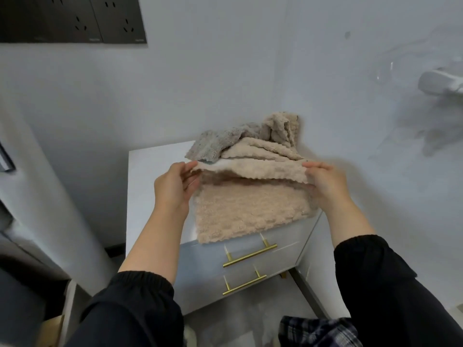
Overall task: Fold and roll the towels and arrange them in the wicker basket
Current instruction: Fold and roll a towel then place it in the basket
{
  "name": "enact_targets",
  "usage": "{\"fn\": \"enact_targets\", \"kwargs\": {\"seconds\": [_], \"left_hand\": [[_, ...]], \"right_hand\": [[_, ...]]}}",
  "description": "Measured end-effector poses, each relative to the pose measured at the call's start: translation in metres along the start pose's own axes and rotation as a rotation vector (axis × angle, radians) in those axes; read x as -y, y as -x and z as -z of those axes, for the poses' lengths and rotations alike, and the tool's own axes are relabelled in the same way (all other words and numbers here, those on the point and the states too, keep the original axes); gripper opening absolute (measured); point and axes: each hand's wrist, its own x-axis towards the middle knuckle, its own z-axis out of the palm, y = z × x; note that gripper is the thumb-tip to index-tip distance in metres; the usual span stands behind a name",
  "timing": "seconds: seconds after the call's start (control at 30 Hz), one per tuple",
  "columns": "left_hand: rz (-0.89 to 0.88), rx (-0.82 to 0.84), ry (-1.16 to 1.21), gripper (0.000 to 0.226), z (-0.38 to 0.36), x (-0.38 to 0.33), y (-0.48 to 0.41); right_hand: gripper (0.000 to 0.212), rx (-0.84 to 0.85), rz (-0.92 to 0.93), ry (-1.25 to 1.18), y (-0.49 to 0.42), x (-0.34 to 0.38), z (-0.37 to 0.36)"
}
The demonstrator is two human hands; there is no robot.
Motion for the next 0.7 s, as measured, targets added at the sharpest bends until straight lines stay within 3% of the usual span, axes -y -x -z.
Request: {"fn": "enact_targets", "kwargs": {"seconds": [0.1, 0.2, 0.43, 0.53, 0.6, 0.67, 0.7], "left_hand": [[0.046, -0.019, -0.077, 0.025, 0.003, -0.002, 0.011], [0.098, 0.034, -0.266, 0.027, 0.006, -0.008, 0.023], [0.118, 0.206, -1.111, 0.026, 0.013, -0.021, 0.042], [-0.119, 0.197, -1.415, 0.037, 0.007, -0.013, 0.043], [-0.344, 0.197, -1.465, 0.039, -0.002, -0.002, 0.045], [-0.454, 0.306, -1.495, 0.021, -0.011, 0.014, 0.047], [-0.460, 0.389, -1.564, 0.025, -0.013, 0.023, 0.046]], "right_hand": [[0.033, 0.000, -0.079, -0.145, 0.007, 0.009, 0.011], [0.030, 0.029, -0.161, -0.142, 0.015, 0.007, 0.021], [0.025, 0.080, -0.192, 0.189, 0.023, -0.006, 0.037], [0.024, 0.051, -0.148, 0.443, 0.024, -0.011, 0.041], [0.007, 0.032, -0.102, 0.561, 0.025, -0.013, 0.040], [0.022, 0.028, -0.054, 0.613, 0.022, -0.015, 0.037], [0.028, 0.032, -0.037, 0.622, 0.021, -0.016, 0.036]]}}
